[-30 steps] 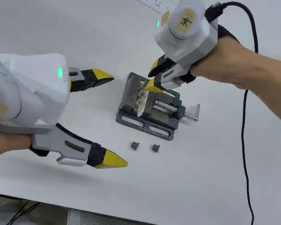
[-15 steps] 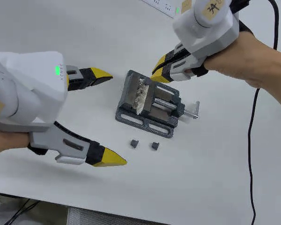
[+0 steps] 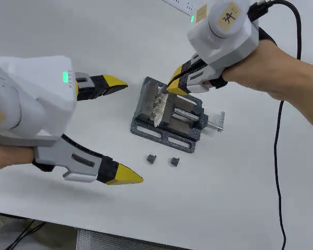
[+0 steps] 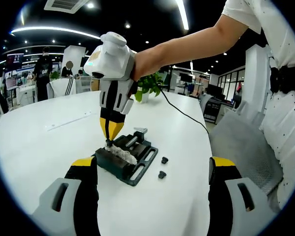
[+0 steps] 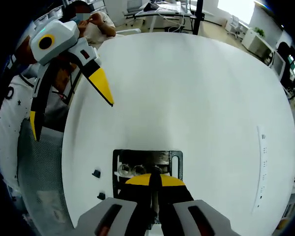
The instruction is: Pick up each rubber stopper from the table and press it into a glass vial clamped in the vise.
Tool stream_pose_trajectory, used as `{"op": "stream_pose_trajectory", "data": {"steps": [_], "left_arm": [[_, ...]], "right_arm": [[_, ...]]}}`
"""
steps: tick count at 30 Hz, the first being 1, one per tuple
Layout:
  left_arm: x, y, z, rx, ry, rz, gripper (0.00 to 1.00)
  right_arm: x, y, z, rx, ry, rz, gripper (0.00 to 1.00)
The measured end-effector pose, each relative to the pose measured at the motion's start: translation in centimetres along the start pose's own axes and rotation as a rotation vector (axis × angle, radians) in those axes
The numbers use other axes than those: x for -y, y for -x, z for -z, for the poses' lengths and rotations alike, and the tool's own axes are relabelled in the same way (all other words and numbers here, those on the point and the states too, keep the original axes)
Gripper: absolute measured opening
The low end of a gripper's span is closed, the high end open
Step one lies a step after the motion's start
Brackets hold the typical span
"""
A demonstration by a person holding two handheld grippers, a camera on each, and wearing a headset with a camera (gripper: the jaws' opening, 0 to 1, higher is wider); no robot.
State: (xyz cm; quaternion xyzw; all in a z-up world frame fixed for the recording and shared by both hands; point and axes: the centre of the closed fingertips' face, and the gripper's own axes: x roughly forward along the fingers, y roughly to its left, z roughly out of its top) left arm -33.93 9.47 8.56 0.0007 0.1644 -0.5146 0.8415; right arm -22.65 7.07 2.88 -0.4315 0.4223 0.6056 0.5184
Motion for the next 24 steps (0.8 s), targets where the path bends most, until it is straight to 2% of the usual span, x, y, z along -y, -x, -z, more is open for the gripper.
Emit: {"op": "stream_pose_trajectory", "data": {"steps": [12,20,24], "left_arm": [[-0.09,-0.10,-0.01,0.004,0.005,0.000,0.92],[-0.23,-0.08,0.01,0.008,0.010,-0.004,0.91],[-0.27,-0.06,0.01,0.010,0.012,-0.005,0.91]], "right_arm": [[-0.44,0.13,-0.11,-0.002,-0.004,0.008,0.00],[-0.21,-0.02,-0.11,-0.010,0.006,0.011,0.00],[-0.23,-0.19,-0.08,-0.027,0.017,0.006,0.00]]}}
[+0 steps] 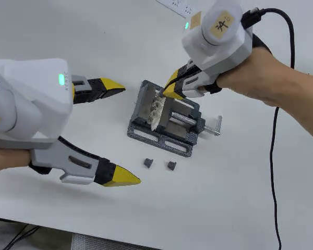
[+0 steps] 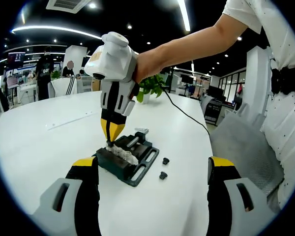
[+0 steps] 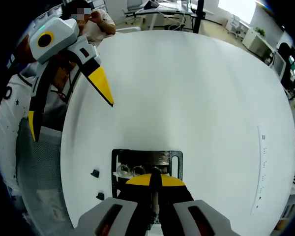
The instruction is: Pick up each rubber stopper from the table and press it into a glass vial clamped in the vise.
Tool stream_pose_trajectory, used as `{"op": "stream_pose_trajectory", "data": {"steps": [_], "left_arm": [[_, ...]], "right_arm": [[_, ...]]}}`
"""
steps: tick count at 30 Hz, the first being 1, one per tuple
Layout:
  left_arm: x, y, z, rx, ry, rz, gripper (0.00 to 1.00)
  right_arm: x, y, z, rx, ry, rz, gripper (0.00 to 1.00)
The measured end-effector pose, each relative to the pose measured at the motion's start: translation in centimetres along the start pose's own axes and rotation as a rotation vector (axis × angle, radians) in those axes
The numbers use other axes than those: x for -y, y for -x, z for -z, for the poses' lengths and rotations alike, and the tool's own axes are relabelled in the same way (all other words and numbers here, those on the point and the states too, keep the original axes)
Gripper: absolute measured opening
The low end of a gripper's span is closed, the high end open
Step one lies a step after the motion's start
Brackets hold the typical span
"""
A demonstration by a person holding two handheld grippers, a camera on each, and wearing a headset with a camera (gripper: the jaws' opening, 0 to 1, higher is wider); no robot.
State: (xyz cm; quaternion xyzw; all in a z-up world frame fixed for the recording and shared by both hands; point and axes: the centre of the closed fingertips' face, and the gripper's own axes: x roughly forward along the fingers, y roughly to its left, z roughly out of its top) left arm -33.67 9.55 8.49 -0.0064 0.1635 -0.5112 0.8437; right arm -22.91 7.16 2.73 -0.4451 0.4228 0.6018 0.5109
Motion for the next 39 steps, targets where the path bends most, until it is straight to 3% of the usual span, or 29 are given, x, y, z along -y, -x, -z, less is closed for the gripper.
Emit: {"op": "stream_pose_trajectory", "data": {"steps": [5,39], "left_arm": [[-0.05,0.05,-0.01,0.001,0.001,-0.002,0.90],[-0.41,-0.14,-0.58,0.022,0.002,-0.014,0.88]], "right_arm": [[-0.13,-0.06,-0.07,-0.037,0.035,-0.007,0.00],[-0.20,-0.55,-0.09,-0.070,0.016,0.011,0.00]]}}
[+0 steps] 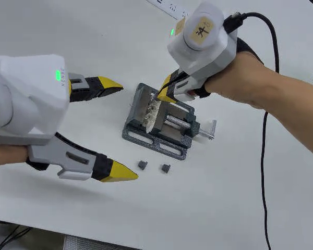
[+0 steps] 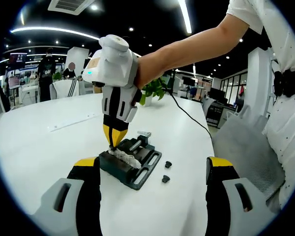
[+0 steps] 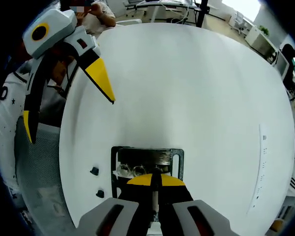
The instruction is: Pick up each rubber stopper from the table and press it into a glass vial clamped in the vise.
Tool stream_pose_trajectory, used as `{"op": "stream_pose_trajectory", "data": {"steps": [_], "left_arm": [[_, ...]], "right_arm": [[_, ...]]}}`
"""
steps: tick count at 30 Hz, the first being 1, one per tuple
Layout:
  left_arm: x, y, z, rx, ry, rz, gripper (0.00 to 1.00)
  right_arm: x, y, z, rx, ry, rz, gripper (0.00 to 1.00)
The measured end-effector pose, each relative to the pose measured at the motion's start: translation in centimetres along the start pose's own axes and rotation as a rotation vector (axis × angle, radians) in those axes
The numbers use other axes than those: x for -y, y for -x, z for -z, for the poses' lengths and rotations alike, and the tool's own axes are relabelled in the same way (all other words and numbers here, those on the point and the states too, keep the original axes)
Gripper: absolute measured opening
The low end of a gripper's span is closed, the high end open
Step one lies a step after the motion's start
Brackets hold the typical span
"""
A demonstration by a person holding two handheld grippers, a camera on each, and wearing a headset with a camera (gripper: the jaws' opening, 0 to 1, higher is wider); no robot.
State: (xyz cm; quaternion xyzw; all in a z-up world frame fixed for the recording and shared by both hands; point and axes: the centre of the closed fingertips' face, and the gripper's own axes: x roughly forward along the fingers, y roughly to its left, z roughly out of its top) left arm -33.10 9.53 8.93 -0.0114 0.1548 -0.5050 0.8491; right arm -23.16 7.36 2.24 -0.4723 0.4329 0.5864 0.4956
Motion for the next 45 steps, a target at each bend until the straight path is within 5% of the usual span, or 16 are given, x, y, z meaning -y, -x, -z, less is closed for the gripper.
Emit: {"op": "stream_pose_trajectory", "data": {"steps": [16,38,45], "left_arm": [[0.07,0.06,0.03,0.002,0.001,-0.003,0.88],[0.22,0.11,-0.12,0.003,0.001,-0.009,0.88],[0.59,0.36,0.01,-0.018,-0.009,-0.008,0.88]], "right_arm": [[-0.10,-0.05,0.12,0.003,0.024,0.015,0.00],[-0.19,0.08,0.32,-0.044,0.153,0.052,0.00],[0.00,0.21,0.40,0.005,0.081,0.022,0.00]]}}
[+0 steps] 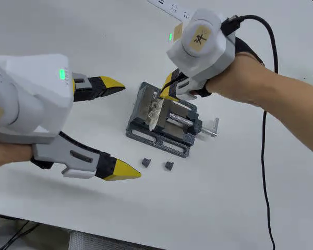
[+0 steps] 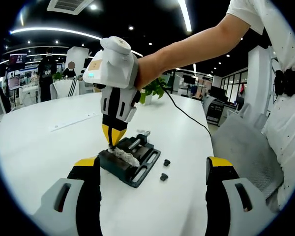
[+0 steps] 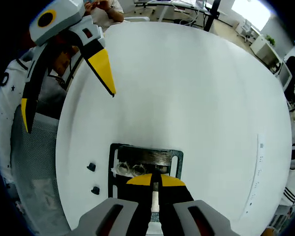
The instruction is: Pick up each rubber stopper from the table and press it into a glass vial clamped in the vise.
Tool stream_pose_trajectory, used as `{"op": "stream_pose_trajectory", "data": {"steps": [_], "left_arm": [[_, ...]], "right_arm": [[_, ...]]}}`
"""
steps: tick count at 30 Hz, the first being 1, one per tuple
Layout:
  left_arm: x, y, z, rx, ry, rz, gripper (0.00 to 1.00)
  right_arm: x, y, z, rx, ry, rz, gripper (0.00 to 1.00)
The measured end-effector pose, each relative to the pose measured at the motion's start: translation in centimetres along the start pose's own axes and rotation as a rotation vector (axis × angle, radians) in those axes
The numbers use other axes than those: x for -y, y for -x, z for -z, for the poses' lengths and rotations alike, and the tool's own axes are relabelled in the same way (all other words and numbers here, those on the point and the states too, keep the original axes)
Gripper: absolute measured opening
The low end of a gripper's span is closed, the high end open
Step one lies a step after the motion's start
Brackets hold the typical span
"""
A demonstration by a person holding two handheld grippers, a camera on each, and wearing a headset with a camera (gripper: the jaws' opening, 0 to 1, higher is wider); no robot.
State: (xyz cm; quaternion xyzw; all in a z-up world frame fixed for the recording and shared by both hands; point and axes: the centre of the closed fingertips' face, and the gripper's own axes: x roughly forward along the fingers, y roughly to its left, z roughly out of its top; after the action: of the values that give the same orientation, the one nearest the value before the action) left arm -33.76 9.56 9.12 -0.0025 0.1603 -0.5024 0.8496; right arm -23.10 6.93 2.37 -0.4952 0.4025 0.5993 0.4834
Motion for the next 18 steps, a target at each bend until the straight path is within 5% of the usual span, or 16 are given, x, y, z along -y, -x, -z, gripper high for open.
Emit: {"op": "stream_pose_trajectory", "data": {"steps": [9,18], "left_arm": [[0.06,0.33,-0.19,0.000,0.003,-0.011,0.87],[0.19,0.14,-0.38,0.007,0.001,-0.008,0.87]], "right_arm": [[0.22,-0.06,-0.03,0.061,-0.034,0.024,0.00],[0.05,-0.31,-0.11,0.018,0.011,0.024,0.00]]}}
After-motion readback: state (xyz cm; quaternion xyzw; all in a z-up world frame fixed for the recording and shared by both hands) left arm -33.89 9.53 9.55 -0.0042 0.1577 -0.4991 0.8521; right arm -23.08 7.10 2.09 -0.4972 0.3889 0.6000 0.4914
